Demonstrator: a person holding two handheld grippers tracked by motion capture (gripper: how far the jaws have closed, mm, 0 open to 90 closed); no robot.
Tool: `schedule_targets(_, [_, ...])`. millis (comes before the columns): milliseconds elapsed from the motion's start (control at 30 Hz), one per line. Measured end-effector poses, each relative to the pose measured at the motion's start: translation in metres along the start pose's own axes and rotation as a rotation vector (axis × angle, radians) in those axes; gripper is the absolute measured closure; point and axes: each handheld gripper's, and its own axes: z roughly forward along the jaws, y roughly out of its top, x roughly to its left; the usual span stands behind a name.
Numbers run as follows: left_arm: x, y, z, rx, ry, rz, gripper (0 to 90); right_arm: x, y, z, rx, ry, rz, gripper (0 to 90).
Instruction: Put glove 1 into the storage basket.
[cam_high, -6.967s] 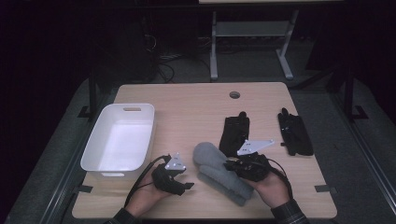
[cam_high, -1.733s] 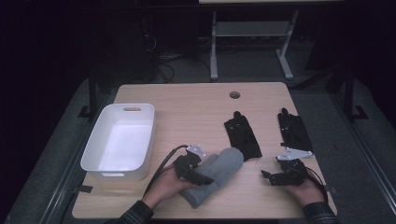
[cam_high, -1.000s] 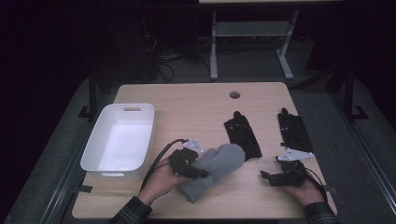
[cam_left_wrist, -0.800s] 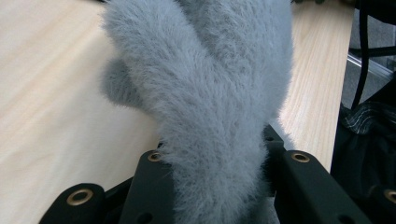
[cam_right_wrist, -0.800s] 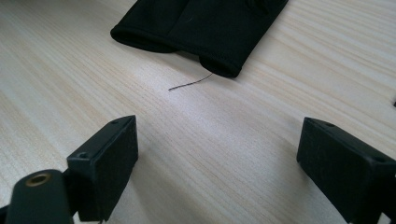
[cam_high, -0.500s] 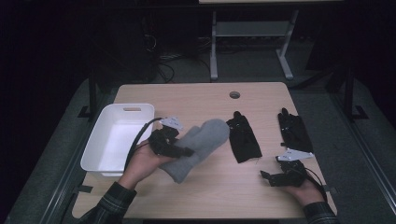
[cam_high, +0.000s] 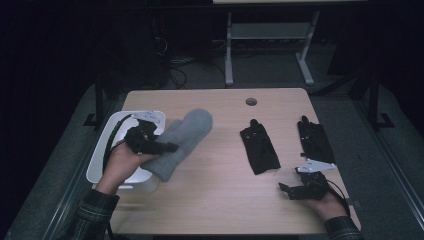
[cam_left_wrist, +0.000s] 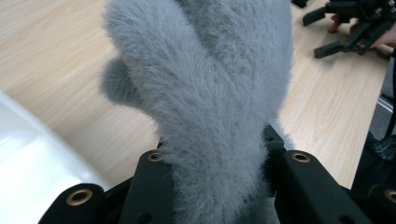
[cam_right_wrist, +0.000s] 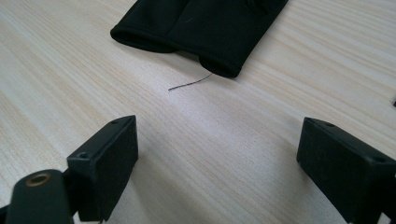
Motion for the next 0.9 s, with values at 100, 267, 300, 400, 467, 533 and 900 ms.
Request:
schedule_targets(100, [0.008,-0.005,-0.011,-0.011,0.022,-0.02,66.2,0.0,0.0,0.0,-0.001,0.0,-0.001,12.4])
schedule_targets(267, [0.022,-0.015,-0.025,-0.029,0.056,-0.066,66.3,0.0,0.0,0.0,0.001,0.001,0.001,12.4])
schedule_targets(300, [0.025,-0.017,-0.028,-0.031,0.062,-0.076,66.3,0.0,0.0,0.0,0.001,0.0,0.001,12.4])
schedule_targets(400, [0.033,-0.023,-0.034,-0.038,0.083,-0.096,66.3,0.0,0.0,0.0,0.0,0.0,0.0,12.4])
schedule_targets(467, [0.039,-0.028,-0.039,-0.047,0.095,-0.115,66.3,0.0,0.0,0.0,0.0,-0.001,-0.001,12.4])
schedule_targets(533, [0.045,-0.033,-0.044,-0.054,0.109,-0.136,66.3,0.0,0.0,0.0,0.0,-0.001,0.0,12.4])
schedule_targets(900, [0.076,-0.064,-0.053,-0.046,0.17,-0.228,66.3,0.0,0.0,0.0,0.0,-0.004,0.002,12.4])
